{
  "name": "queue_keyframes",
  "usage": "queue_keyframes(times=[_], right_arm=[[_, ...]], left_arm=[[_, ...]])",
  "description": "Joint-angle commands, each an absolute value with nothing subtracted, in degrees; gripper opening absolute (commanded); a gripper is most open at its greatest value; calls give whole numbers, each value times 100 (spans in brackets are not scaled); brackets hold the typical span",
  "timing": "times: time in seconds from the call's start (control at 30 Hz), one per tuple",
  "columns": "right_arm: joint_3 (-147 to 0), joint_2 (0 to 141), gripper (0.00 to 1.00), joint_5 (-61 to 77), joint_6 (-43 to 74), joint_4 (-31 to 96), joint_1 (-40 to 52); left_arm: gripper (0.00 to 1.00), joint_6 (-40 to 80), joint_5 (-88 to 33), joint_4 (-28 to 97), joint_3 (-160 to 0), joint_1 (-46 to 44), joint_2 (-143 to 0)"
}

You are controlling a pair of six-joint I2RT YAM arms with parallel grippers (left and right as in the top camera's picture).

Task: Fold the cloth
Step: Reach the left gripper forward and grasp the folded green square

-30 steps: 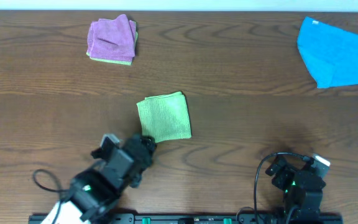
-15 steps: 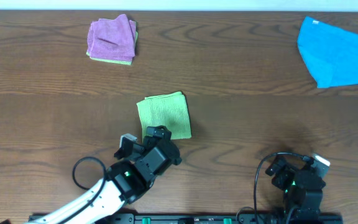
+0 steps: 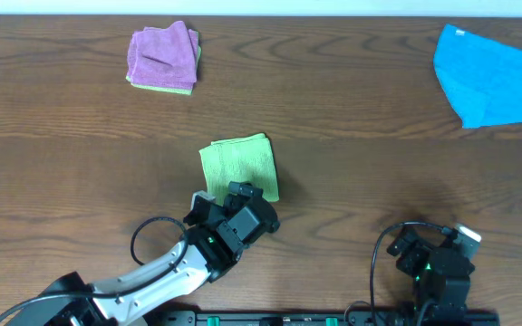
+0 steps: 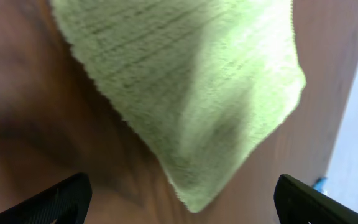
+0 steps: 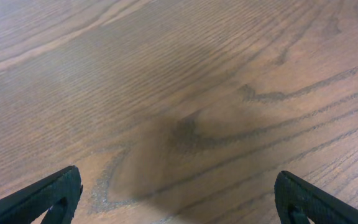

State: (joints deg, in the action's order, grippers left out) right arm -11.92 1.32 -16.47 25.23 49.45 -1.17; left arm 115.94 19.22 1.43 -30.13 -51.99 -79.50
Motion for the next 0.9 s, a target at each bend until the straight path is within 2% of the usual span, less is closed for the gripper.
queue_keyframes(times=[0.0, 0.47, 0.87], right_arm=[[-1140, 75, 99, -1686, 2589, 4960, -143], [-1140, 75, 99, -1686, 2589, 4960, -143], [-1140, 75, 99, -1686, 2589, 4960, -143]], left_arm=[[95, 11939, 1861, 259, -3013, -5216, -8001], [95, 11942, 2425, -497, -3017, -4987, -8934], [99, 11942, 3531, -821, -3022, -4978, -9480]])
